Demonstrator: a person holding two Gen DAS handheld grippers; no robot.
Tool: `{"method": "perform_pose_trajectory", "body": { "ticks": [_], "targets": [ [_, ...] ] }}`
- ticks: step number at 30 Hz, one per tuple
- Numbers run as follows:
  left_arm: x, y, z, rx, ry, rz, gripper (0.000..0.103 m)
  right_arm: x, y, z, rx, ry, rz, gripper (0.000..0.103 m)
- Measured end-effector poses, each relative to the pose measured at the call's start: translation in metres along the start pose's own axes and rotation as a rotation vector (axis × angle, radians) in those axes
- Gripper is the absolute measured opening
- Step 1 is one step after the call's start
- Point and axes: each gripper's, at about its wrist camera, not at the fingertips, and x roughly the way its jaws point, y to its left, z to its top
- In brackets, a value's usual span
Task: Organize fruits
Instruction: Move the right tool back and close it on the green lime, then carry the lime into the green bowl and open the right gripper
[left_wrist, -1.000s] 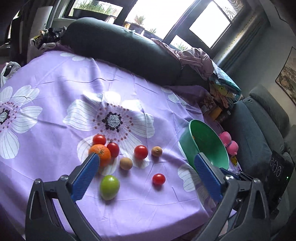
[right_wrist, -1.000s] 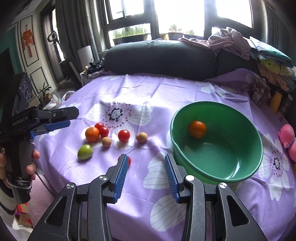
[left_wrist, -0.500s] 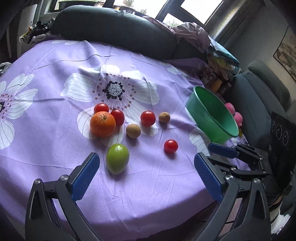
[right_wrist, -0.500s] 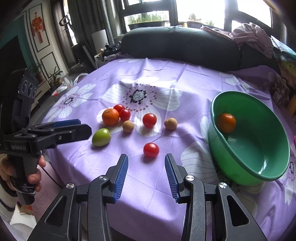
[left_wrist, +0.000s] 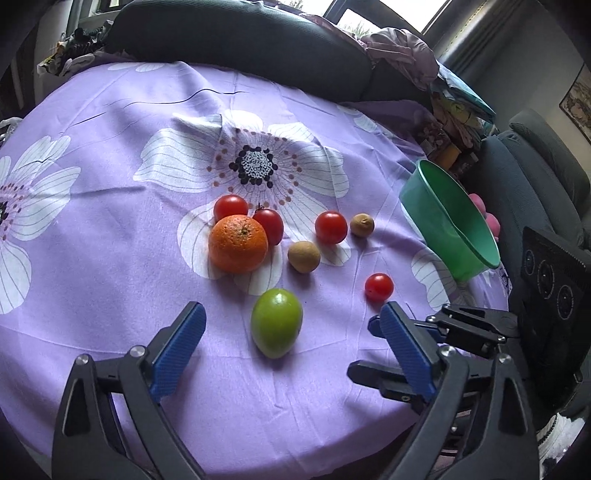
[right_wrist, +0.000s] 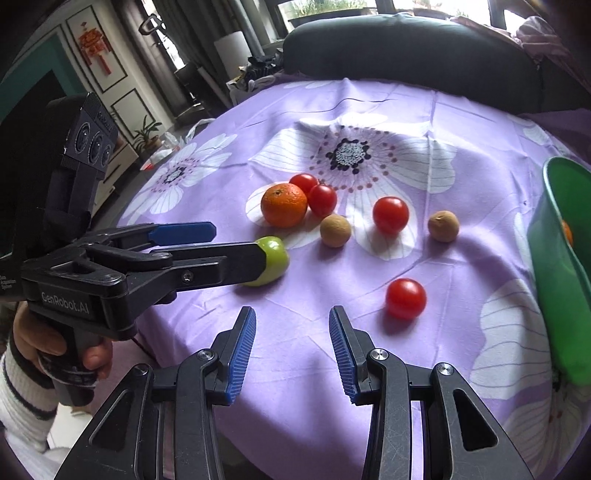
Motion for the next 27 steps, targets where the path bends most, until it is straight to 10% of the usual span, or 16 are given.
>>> {"method": "perform_pose_trajectory", "body": {
  "ticks": [15,27],
  "targets": [
    [0.017,0.01,0.002,0.015,0.079,-0.053,0.048,0.042,0.006,0.018,0.032,0.04,0.083,0.042],
    [0.021,0.018,0.001,-0.024,0.089,-0.059,0.038,0.05,0.008,0.023,0.008,0.029,0.101,0.042]
  ]
}}
